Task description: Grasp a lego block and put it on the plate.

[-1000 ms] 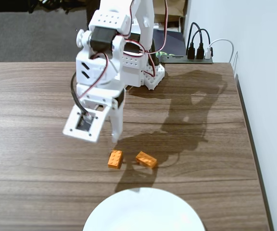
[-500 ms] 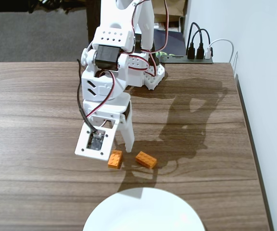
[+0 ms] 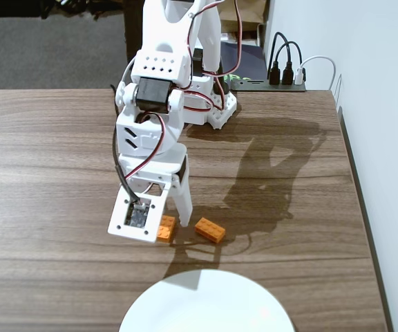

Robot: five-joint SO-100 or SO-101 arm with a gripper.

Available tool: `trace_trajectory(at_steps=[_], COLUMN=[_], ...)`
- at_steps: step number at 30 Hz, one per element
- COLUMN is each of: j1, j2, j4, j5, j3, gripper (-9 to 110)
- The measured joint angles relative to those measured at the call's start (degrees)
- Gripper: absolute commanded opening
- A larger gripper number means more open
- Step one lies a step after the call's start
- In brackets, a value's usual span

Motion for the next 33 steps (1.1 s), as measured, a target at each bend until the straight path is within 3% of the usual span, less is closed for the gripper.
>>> trace_trajectory(at_steps=[25, 33], j1=[0.09, -0.09], j2=[-2.81, -3.25], j4=[-3.69, -5.45], j5=[0.00, 0.00], j3=[1.14, 2.02], gripper=[22, 16])
